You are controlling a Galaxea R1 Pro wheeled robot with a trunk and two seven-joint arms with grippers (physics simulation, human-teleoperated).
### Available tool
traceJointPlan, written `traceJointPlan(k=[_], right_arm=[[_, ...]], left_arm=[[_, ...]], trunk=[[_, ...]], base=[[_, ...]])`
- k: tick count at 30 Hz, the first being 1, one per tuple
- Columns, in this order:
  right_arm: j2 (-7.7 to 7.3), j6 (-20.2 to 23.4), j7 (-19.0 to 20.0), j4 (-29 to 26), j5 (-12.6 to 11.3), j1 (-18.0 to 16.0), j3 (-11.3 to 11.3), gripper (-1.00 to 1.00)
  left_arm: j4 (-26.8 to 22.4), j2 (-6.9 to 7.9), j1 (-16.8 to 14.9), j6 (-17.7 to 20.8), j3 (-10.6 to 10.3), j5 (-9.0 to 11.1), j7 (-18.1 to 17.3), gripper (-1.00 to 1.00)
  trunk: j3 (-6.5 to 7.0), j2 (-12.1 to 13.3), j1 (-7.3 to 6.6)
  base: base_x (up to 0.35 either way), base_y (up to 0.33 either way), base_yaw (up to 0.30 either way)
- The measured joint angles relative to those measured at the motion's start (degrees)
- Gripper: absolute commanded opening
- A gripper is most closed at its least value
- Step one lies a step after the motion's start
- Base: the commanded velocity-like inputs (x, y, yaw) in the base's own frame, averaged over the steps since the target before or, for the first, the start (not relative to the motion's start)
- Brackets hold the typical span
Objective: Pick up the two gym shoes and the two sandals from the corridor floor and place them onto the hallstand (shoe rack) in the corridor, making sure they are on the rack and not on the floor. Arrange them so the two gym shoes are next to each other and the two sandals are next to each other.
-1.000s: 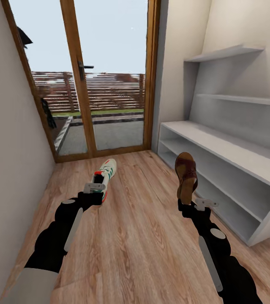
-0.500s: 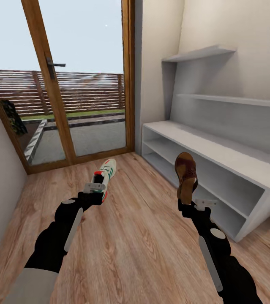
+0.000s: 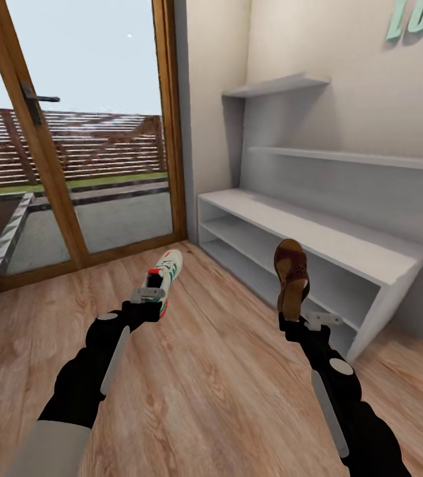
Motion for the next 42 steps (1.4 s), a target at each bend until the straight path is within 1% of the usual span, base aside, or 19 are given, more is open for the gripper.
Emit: traceJointPlan(k=[6,12,26,37,42], right_arm=[[0.02,0.0,0.01,-0.03,0.01,0.0,0.0,-1.0],[-0.01,0.0,-0.01,-0.08,0.02,0.03,0.0,-1.0],[0.0,0.0,-0.01,-0.09,0.02,0.01,0.0,-1.0],[0.01,0.02,-0.01,-0.1,0.02,0.01,0.0,-1.0],[0.01,-0.01,0.01,-0.07,0.04,0.03,0.0,-1.0]], left_arm=[[-0.02,0.0,0.0,0.0,0.0,0.0,0.0,-1.0],[0.0,-0.01,-0.01,-0.01,-0.01,-0.01,0.0,-1.0],[0.0,-0.01,-0.01,-0.01,-0.01,-0.01,0.0,-1.0],[0.0,0.0,0.0,-0.03,-0.01,-0.01,0.0,-1.0],[-0.02,0.0,0.0,0.01,0.0,0.01,0.0,-1.0]], trunk=[[0.0,0.0,0.0],[0.0,0.0,0.0],[0.0,0.0,0.02],[0.0,0.0,0.02],[0.0,0.0,0.01]], base=[[0.237,0.224,-0.036],[0.202,0.228,-0.227],[0.015,0.263,-0.263],[0.004,0.039,-0.261],[0.125,0.232,-0.082]])
